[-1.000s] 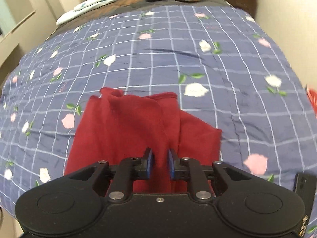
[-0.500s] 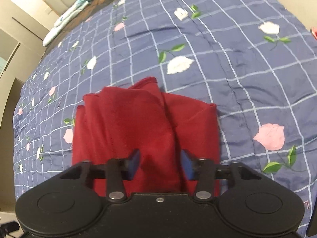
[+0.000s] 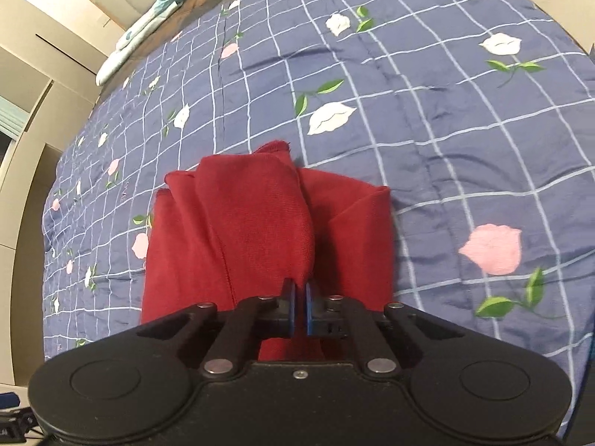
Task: Fold small clothes
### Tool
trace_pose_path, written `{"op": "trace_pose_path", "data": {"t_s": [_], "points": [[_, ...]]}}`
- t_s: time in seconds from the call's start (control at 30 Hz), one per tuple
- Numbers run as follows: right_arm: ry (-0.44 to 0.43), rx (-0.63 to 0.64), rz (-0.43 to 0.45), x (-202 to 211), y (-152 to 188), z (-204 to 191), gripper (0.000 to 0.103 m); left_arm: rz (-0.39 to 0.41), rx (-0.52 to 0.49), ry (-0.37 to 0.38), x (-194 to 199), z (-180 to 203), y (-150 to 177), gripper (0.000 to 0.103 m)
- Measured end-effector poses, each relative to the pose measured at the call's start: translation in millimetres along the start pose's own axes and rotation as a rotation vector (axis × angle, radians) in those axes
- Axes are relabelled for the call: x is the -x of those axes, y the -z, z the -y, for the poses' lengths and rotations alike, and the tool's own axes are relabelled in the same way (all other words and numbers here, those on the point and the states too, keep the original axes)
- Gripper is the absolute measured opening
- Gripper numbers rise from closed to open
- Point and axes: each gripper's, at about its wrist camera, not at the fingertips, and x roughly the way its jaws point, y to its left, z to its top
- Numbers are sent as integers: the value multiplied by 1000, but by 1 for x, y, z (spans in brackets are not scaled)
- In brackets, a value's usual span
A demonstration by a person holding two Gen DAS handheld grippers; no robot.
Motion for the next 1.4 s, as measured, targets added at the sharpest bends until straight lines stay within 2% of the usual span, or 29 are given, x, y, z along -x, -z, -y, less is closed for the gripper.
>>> {"op": "trace_pose_path", "data": {"t_s": [0.23,0.43,0.57,0.63,0.77,0.83,0.93,0.97,1.0,1.07,1.1,1.13,1.23,1.4], "points": [[41,2,7,14,8,21,3,9,-18,13,2,17,0,102],[75,-10,56,22,-5,30,0,1,-42,13,3,27,3,102],[59,-15,21,16,-10,34,1,-5,-57,16,2,31,4,102],[54,-13,20,17,-7,33,15,-4,-68,17,3,34,5,102],[10,-49,8,15,2,31,31,-2,-73,20,3,35,7,102],[5,-51,-14,9,4,28,44,-1,-65,16,3,33,8,102],[21,-48,-55,-4,2,21,56,4,-52,6,4,27,9,102],[25,-51,-73,-9,2,20,56,3,-47,2,4,25,10,102],[29,-55,-93,-15,2,19,56,1,-40,-1,4,22,11,102],[36,-47,-112,-22,3,15,37,-7,-24,-5,3,16,12,102],[39,-33,-116,-24,4,12,15,-11,-16,-6,3,14,13,102],[44,-15,-114,-23,5,9,8,-13,-7,-6,2,11,13,102],[50,24,-92,-18,6,6,5,-21,7,-3,1,8,14,102],[73,6,-63,-3,12,16,4,-22,-9,9,-1,13,13,102]]}}
